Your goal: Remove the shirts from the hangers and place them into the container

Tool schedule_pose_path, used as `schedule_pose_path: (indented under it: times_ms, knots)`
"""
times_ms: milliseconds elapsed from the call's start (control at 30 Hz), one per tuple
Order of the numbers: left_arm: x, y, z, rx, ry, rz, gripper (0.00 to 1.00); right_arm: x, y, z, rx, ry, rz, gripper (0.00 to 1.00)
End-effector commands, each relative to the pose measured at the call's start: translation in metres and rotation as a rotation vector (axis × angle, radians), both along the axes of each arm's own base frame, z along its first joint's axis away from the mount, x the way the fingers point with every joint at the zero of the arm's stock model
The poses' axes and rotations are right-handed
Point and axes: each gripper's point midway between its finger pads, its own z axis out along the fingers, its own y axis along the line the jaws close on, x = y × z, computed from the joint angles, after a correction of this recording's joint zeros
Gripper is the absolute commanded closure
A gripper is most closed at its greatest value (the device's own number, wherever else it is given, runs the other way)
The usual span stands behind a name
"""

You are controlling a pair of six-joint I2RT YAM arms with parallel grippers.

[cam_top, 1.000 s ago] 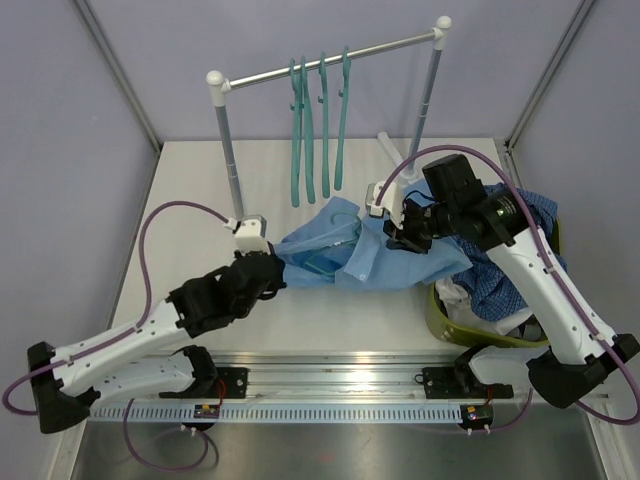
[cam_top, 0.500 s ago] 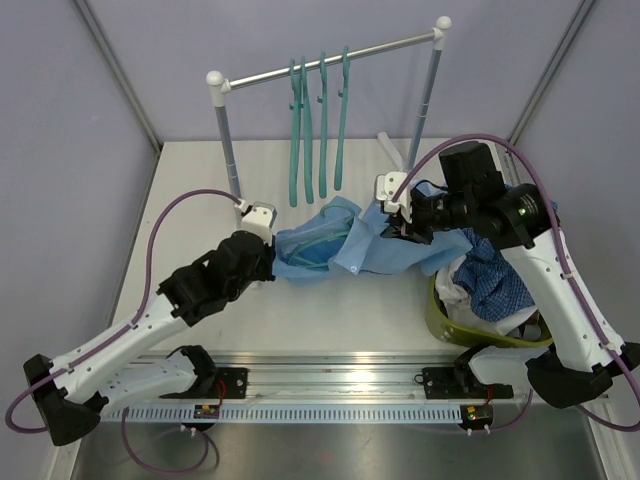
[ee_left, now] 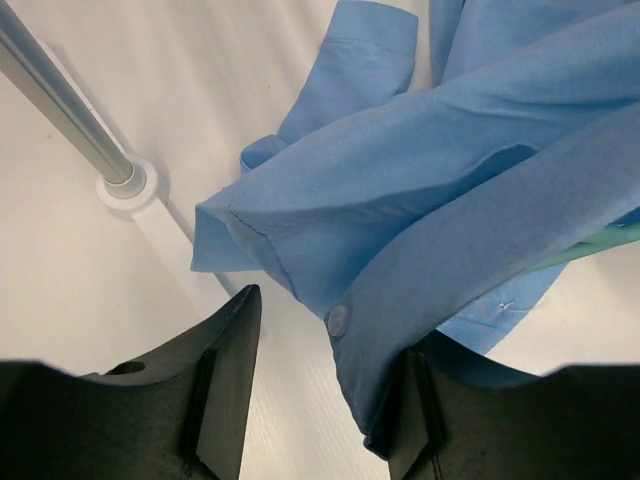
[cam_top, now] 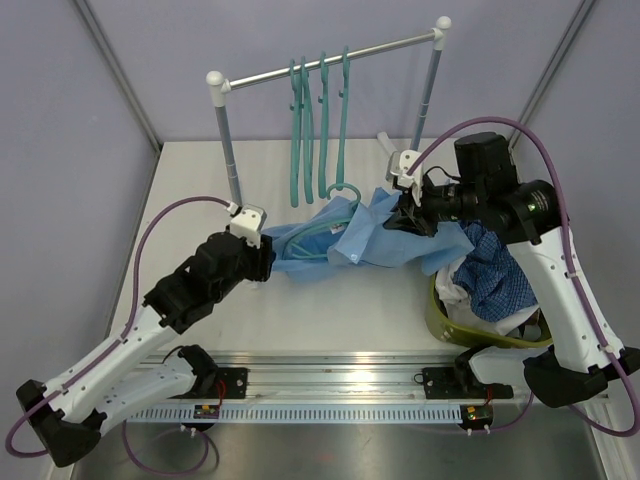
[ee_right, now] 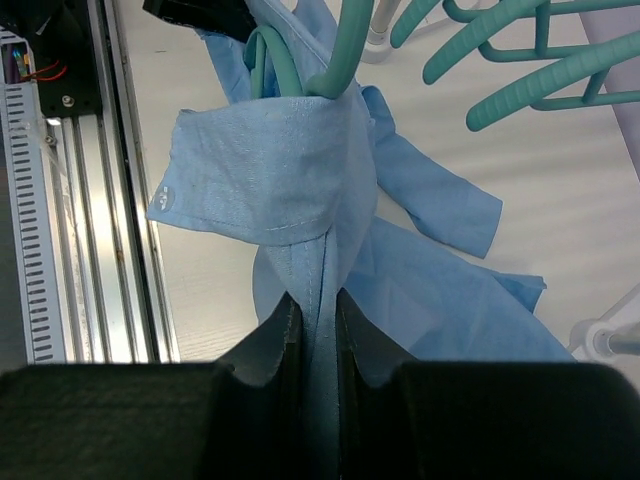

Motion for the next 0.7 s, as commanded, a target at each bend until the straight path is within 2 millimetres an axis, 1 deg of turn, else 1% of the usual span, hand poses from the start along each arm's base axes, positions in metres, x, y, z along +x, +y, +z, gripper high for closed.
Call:
schedule_pose_path:
  times_ms: [0,33,100,133,200,233,267,300,333,367,433,467,533,633,667]
  knots:
    - [-0.008,0.028,-0.018,0.113,0.029,0.019,0.49,0.004,-0.002,0.047,0.119,-0.103,-0.035,1.00]
    - [-0.008,0.031,-0.017,0.121,0.033,0.029,0.48,0.001,-0.001,0.050,0.125,-0.105,-0.023,1.00]
    - [-0.003,0.040,-0.017,0.142,0.043,0.072,0.53,-0.007,0.001,0.053,0.136,-0.101,0.019,1.00]
    - [-0.001,0.040,-0.017,0.144,0.048,0.076,0.66,-0.008,0.002,0.055,0.143,-0.102,0.023,1.00]
    - [0.001,0.039,-0.018,0.125,0.061,0.066,0.82,-0.010,0.002,0.060,0.167,-0.097,0.024,1.00]
    - [0.002,0.038,-0.017,0.114,0.062,0.059,0.98,-0.007,0.001,0.058,0.171,-0.088,0.010,1.00]
    - [0.002,0.036,-0.016,0.104,0.067,0.052,1.00,-0.006,0.000,0.060,0.187,-0.069,-0.010,1.00]
    - [0.001,0.034,-0.016,0.085,0.078,0.041,1.00,-0.005,-0.001,0.065,0.204,-0.084,-0.022,1.00]
    - [0.000,0.032,-0.016,0.076,0.086,0.034,1.00,-0.001,-0.003,0.065,0.211,-0.080,-0.042,1.00]
    - [-0.002,0.030,-0.016,0.055,0.095,0.023,0.97,0.003,-0.005,0.068,0.224,-0.078,-0.067,1.00]
    - [-0.005,0.028,-0.015,0.030,0.109,0.017,0.78,0.007,-0.008,0.068,0.233,-0.077,-0.097,1.00]
    - [-0.006,0.027,-0.012,0.006,0.106,0.018,0.63,0.008,-0.009,0.070,0.242,-0.077,-0.108,1.00]
    - [-0.010,0.023,-0.010,-0.024,0.121,-0.005,0.50,0.010,-0.009,0.070,0.247,-0.074,-0.117,1.00]
    - [-0.016,0.014,-0.006,-0.092,0.138,-0.035,0.48,0.014,-0.008,0.067,0.255,-0.050,-0.121,1.00]
    - [-0.024,0.004,-0.008,-0.155,0.183,-0.068,0.51,0.015,-0.006,0.064,0.272,-0.018,-0.133,1.00]
